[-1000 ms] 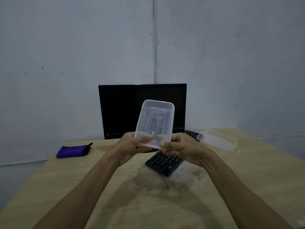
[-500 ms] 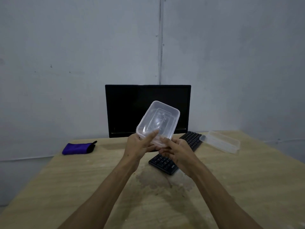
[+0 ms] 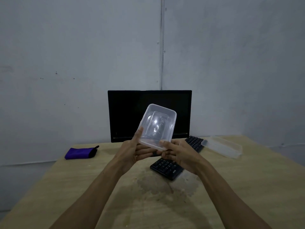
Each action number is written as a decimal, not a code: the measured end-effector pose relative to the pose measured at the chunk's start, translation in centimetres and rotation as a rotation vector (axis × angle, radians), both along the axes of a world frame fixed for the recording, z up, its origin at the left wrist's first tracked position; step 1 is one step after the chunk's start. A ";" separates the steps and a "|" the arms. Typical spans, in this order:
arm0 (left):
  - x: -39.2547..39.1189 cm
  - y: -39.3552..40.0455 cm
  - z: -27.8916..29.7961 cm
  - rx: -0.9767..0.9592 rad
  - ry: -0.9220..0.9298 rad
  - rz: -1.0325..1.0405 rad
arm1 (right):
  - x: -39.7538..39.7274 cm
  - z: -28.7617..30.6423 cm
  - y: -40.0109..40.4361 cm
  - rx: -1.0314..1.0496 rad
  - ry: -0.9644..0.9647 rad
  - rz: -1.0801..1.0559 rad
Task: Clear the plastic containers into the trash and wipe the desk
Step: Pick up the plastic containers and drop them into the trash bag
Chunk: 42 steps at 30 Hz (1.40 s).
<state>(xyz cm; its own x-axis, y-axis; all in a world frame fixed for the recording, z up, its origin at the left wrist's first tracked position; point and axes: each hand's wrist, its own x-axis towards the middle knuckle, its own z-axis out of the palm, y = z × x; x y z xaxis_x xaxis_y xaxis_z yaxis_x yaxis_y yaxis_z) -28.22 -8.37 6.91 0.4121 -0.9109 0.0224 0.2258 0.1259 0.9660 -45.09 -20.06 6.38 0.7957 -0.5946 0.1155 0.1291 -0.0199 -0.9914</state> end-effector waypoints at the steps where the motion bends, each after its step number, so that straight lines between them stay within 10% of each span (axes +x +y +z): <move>1: 0.3 0.1 0.2 0.007 -0.010 -0.007 | -0.3 0.0 -0.3 -0.004 0.020 0.006; 28: 1.9 0.3 1.5 -0.283 0.247 0.125 | 4.7 0.3 2.4 0.283 -0.248 -0.393; 42: 6.3 3.7 4.1 -0.033 -0.142 0.066 | 4.4 1.9 1.4 -0.173 0.094 -0.420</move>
